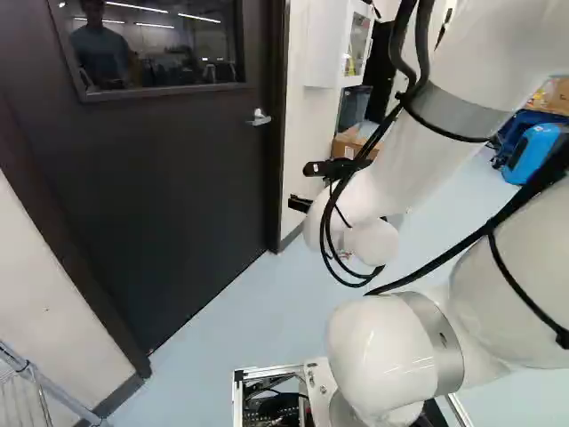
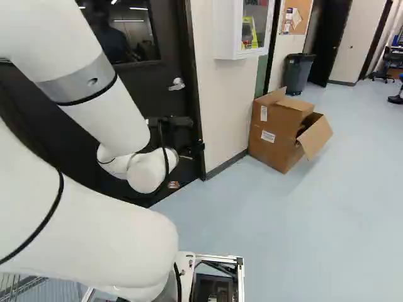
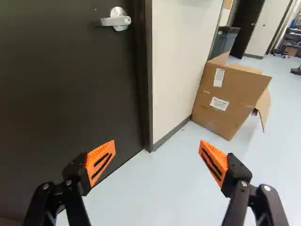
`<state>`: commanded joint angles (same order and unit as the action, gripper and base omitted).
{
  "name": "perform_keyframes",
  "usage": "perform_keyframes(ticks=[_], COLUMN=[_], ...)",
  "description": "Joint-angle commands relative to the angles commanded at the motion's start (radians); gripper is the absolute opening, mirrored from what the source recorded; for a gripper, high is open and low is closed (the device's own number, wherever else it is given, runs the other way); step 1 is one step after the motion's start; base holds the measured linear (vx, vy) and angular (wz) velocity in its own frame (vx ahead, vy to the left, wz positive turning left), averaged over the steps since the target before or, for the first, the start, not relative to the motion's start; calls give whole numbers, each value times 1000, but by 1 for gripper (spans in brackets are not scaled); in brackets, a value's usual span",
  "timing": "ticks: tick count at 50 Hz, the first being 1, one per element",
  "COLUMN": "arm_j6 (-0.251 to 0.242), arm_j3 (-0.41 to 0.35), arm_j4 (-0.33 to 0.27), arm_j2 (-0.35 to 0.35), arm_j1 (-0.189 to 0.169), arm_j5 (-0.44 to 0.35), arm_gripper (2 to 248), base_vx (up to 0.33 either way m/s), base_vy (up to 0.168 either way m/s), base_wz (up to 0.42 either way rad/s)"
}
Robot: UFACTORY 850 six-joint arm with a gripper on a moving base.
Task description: Open the door and move inside
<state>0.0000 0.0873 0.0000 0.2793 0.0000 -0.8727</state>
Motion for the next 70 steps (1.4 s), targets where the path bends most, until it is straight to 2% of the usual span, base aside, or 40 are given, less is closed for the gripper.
perform_keyframes(ticks=[48, 70], arm_j6=[0, 0], arm_j3=[0, 0], arm_j4=[0, 0], arm_j2=[0, 0], arm_j1=[0, 0], arm_j5=[0, 0], arm_gripper=[247, 247], base_vx=[179, 122], base_vy=[-9, -41], base_wz=[270, 67])
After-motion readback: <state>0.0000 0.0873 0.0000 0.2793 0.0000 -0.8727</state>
